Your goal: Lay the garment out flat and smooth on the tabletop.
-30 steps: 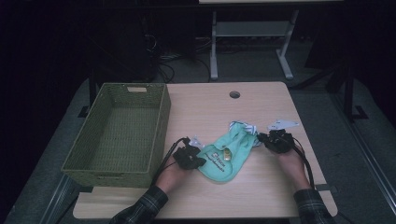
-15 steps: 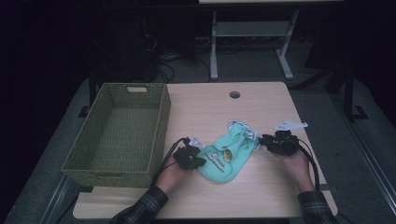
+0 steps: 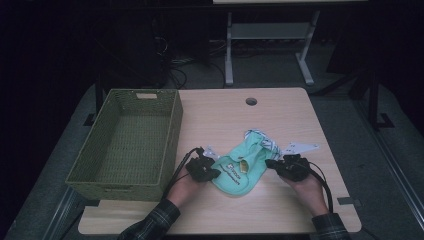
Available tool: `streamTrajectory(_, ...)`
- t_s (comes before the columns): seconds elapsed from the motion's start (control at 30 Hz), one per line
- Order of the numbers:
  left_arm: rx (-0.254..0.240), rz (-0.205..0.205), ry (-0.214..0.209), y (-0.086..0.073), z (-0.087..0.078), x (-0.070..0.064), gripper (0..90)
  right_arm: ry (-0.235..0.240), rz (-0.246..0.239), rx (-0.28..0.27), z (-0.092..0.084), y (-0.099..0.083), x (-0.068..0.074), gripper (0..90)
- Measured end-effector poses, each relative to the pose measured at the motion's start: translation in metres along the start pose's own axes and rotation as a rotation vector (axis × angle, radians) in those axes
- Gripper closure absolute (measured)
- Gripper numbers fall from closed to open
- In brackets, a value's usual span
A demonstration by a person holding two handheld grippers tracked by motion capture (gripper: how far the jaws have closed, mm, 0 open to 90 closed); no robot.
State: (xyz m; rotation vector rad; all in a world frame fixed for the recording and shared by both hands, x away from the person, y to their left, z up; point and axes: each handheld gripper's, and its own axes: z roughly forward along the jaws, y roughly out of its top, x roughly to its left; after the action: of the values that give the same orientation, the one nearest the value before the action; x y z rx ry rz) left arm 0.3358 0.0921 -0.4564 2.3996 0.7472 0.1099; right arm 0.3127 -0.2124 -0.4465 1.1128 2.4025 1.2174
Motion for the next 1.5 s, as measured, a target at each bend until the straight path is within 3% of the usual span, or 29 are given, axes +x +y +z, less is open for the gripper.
streamTrajectory(0.2,-0.002,-0.025,-0.02,0.0,0.0,0.001,89.4,0.054,-0.04,0.041,0.015,-0.005,0.026,89.9)
streamTrajectory(0.4,-0.007,-0.014,-0.023,0.003,-0.002,0.001,87.4,0.071,-0.078,0.101,0.03,-0.012,0.042,89.9)
streamTrajectory(0.57,-0.038,-0.012,-0.031,0.011,-0.008,0.0,83.6,0.065,-0.086,0.106,0.031,-0.013,0.043,89.9)
streamTrajectory(0.77,-0.094,-0.002,-0.021,0.033,-0.012,0.005,73.6,0.058,-0.1,0.107,0.031,-0.014,0.044,89.9)
streamTrajectory(0.9,-0.099,0.012,-0.011,0.042,-0.01,0.011,71.7,0.061,-0.096,0.105,0.031,-0.014,0.043,89.9)
streamTrajectory(1.13,-0.11,0.013,-0.005,0.07,0.005,0.028,71.6,0.06,-0.096,0.105,0.031,-0.014,0.044,89.9)
streamTrajectory(1.23,-0.125,-0.001,-0.021,0.077,0.017,0.031,71.1,0.06,-0.096,0.106,0.03,-0.014,0.044,89.9)
streamTrajectory(1.33,-0.107,0.006,-0.027,0.081,0.025,0.032,71.1,0.061,-0.098,0.103,0.03,-0.015,0.043,89.9)
streamTrajectory(1.37,-0.095,0.026,-0.034,0.085,0.032,0.034,71.1,0.059,-0.102,0.102,0.03,-0.015,0.043,89.9)
streamTrajectory(1.5,-0.1,0.022,-0.039,0.095,0.041,0.034,69.4,0.061,-0.099,0.101,0.03,-0.015,0.043,89.9)
